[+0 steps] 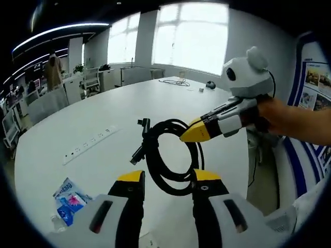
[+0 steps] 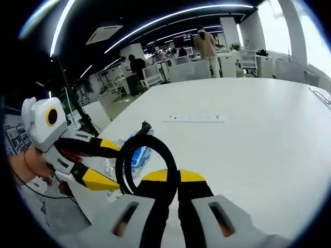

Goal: Arrange the tabletop items into an orderly group along one side of the table until the central work area is clear of visible clutter.

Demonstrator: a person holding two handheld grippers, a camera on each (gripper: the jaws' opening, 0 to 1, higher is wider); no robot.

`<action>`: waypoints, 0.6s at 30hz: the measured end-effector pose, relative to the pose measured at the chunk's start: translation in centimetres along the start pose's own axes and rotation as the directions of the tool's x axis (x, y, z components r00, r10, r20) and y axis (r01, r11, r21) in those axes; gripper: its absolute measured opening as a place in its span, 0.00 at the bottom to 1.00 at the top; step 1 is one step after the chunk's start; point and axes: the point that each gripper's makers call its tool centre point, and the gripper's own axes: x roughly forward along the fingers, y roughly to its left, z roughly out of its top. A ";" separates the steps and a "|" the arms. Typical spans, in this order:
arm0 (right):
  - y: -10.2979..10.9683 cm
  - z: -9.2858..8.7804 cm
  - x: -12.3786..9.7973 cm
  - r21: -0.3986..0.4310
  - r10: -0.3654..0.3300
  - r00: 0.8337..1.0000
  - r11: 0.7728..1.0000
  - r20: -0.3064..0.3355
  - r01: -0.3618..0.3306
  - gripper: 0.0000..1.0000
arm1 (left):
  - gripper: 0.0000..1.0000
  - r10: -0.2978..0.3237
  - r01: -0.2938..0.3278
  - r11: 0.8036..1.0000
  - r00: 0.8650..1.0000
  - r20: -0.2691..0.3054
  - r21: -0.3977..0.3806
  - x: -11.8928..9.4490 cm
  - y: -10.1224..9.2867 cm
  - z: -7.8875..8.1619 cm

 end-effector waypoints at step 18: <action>-5.3 -4.5 -4.9 0.086 -0.088 0.995 0.992 -0.042 0.092 0.02 | 0.19 -0.095 0.096 0.995 0.994 -0.053 0.018 5.4 -6.1 -0.3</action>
